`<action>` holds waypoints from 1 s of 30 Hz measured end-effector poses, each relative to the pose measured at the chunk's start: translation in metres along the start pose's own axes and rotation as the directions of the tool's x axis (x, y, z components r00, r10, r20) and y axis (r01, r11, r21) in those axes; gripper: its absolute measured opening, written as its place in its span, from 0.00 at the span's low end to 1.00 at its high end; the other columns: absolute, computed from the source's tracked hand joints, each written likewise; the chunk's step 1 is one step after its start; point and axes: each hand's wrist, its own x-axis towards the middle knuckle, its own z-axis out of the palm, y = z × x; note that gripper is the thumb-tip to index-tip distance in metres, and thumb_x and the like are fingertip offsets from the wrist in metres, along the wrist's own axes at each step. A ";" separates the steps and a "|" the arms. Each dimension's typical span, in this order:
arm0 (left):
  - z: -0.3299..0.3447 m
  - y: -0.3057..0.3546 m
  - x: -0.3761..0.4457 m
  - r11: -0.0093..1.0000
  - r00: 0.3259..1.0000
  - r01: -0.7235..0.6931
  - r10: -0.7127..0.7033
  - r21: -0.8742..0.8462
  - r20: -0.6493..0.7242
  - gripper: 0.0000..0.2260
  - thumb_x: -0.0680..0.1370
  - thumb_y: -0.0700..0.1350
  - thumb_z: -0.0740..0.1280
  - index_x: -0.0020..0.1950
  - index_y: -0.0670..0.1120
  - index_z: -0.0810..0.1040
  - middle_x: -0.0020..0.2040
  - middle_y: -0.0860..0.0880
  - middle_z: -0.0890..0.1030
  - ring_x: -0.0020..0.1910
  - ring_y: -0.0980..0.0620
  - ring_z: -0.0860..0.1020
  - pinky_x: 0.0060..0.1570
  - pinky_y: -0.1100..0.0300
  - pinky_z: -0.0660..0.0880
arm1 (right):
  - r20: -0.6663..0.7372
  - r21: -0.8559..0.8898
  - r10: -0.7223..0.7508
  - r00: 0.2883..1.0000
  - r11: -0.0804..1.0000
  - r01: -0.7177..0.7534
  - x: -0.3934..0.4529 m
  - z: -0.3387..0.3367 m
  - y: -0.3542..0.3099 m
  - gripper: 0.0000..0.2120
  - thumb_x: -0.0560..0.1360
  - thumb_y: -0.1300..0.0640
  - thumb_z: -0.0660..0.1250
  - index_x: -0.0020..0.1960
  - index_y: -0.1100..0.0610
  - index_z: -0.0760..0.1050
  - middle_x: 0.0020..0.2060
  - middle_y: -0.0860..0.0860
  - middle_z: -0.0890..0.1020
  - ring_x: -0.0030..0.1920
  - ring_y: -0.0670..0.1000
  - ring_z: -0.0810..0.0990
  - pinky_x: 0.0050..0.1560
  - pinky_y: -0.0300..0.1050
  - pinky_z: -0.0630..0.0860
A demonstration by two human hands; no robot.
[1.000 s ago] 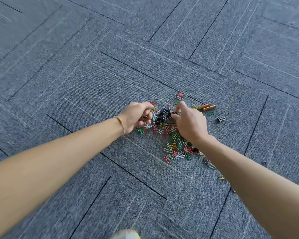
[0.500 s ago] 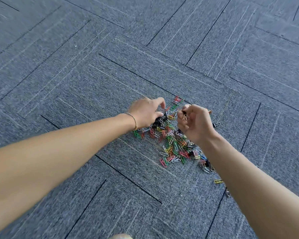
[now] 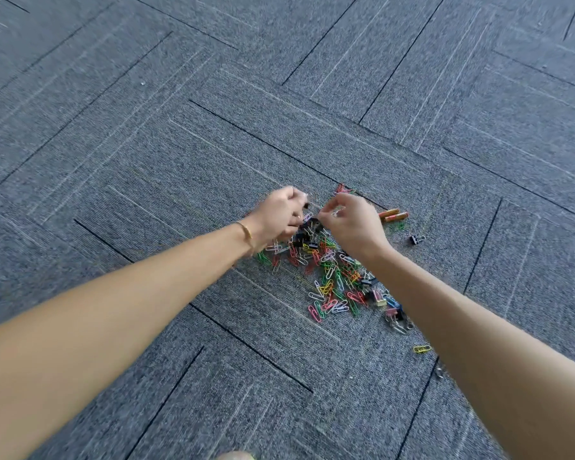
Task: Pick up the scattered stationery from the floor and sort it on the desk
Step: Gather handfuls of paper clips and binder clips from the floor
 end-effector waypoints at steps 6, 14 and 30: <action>-0.010 0.009 -0.018 0.782 0.956 0.191 -0.011 -0.594 0.293 0.06 0.75 0.43 0.53 0.39 0.46 0.67 0.32 0.50 0.65 0.26 0.55 0.62 0.28 0.62 0.53 | -0.033 -0.360 -0.190 0.981 0.918 0.166 0.000 0.008 -0.001 0.05 0.76 0.49 0.70 0.50 0.47 0.77 0.31 0.47 0.77 0.37 0.54 0.78 0.37 0.45 0.72; -0.023 0.000 -0.018 0.857 0.984 0.158 -0.094 -0.490 0.153 0.12 0.75 0.45 0.54 0.33 0.46 0.69 0.34 0.47 0.75 0.32 0.50 0.72 0.31 0.60 0.64 | -0.010 -0.426 -0.360 0.933 0.846 0.321 -0.006 0.015 0.003 0.07 0.77 0.51 0.69 0.54 0.50 0.80 0.28 0.48 0.77 0.30 0.52 0.78 0.36 0.47 0.79; -0.027 -0.003 -0.010 0.849 0.962 0.250 -0.162 -0.466 0.222 0.10 0.84 0.41 0.56 0.56 0.44 0.77 0.36 0.51 0.76 0.31 0.56 0.73 0.25 0.67 0.67 | 0.128 -0.451 -0.379 0.917 0.801 0.394 0.003 0.001 0.009 0.07 0.77 0.50 0.71 0.55 0.47 0.78 0.32 0.47 0.78 0.34 0.52 0.78 0.40 0.46 0.78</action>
